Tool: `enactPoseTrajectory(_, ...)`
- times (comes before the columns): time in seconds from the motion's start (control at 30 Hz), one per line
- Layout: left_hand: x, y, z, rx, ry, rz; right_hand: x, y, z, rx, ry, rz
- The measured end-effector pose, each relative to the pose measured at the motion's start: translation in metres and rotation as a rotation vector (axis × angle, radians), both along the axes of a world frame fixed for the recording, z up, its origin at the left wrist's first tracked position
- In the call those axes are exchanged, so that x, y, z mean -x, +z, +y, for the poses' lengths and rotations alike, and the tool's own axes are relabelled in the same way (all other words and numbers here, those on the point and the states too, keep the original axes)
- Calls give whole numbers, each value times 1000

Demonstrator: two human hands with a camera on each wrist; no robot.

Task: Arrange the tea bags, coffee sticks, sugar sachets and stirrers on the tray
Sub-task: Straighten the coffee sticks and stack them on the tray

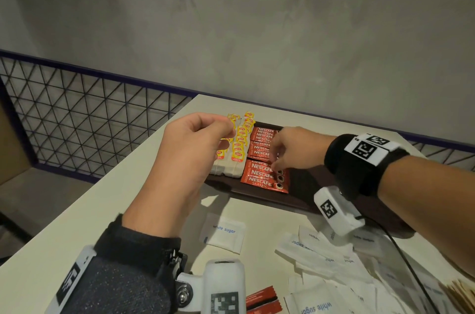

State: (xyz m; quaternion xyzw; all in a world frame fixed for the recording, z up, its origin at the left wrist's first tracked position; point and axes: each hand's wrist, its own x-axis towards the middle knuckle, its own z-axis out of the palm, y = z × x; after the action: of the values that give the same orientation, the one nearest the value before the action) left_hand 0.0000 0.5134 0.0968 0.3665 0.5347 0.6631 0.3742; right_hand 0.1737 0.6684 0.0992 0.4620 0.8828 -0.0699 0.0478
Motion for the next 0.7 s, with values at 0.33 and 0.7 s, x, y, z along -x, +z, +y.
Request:
enactPoseTrajectory(0.33, -1, -2, 1, 4, 5, 11, 4, -14, -12, 81, 89, -14)
enactPoseTrajectory(0.7, -1, -3, 2, 2, 5, -1, 3, -11, 13, 10, 2, -47)
